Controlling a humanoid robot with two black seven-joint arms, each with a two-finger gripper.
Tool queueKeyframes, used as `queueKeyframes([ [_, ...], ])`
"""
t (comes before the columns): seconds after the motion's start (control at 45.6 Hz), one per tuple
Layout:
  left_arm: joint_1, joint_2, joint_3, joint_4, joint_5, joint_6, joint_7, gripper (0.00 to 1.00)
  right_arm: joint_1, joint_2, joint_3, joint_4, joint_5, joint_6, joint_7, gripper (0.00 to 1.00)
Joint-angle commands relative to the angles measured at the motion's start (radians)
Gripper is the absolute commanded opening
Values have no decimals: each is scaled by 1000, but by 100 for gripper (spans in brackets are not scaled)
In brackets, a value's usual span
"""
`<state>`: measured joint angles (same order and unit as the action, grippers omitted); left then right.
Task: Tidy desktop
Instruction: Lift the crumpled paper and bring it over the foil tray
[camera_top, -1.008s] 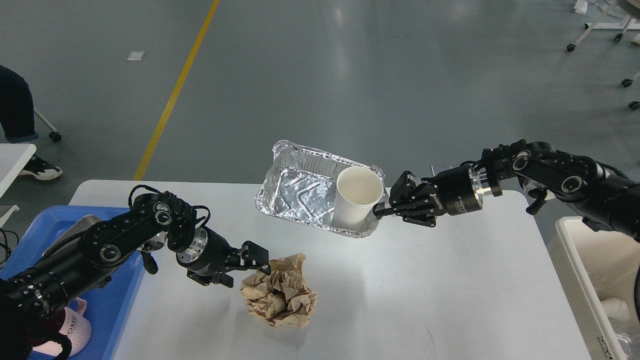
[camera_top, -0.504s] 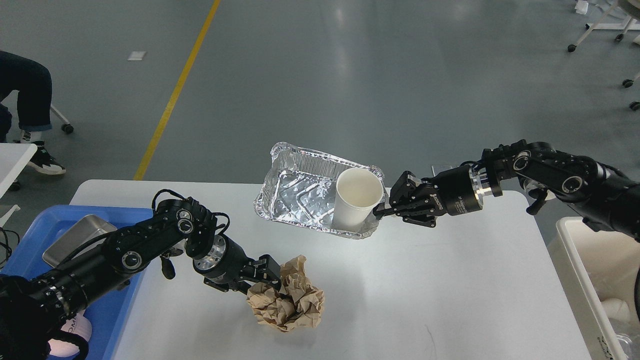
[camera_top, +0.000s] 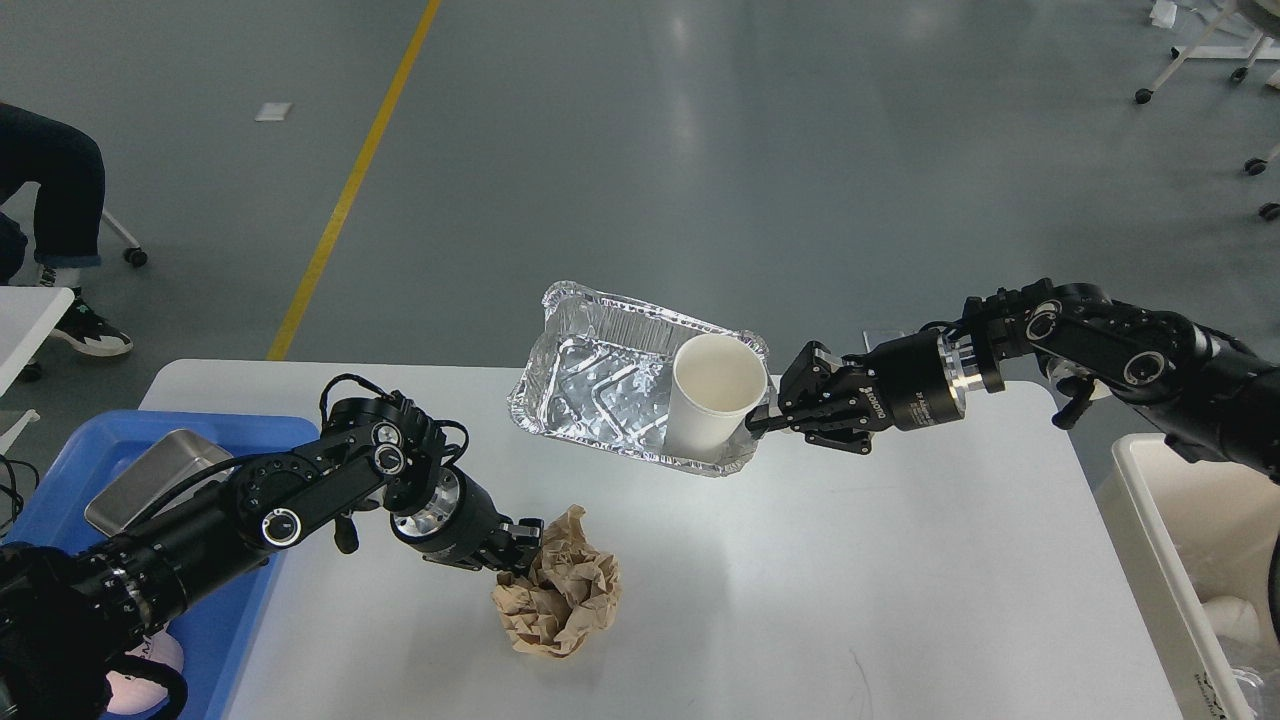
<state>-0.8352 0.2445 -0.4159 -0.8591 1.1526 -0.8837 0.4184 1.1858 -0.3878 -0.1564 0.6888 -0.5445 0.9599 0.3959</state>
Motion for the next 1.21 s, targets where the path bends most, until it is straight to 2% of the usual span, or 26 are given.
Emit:
queueKeyframes([
  [0.0,-15,94,-23,-47,-7,-32,0,0,0,0,0,-3,0,0,0,0],
  [0.131,-45,228,-95,-123,-62,-70,5,0,-2,0,0,-9,0,0,1,0],
  [0.263,-71,381,-165,-208,-111,-76,30,0,-2,1,0,-11,0,0,1,0],
  [0.548,-162,562,-311,-206,-149,-76,26,0,5,17,0,-6,-9,0,1,0],
  [0.657,-226,568,-357,-198,-168,-76,31,0,-2,23,0,-11,-11,0,0,0],
  [0.876,-375,544,-357,-158,-191,-76,33,0,0,46,0,-11,-17,0,0,0],
  [1.008,-439,432,-343,-150,-189,-76,43,0,3,46,0,-11,-17,0,0,0],
  [1.183,-460,291,-340,-146,-186,-76,86,0,5,47,0,-12,-17,0,-2,0],
])
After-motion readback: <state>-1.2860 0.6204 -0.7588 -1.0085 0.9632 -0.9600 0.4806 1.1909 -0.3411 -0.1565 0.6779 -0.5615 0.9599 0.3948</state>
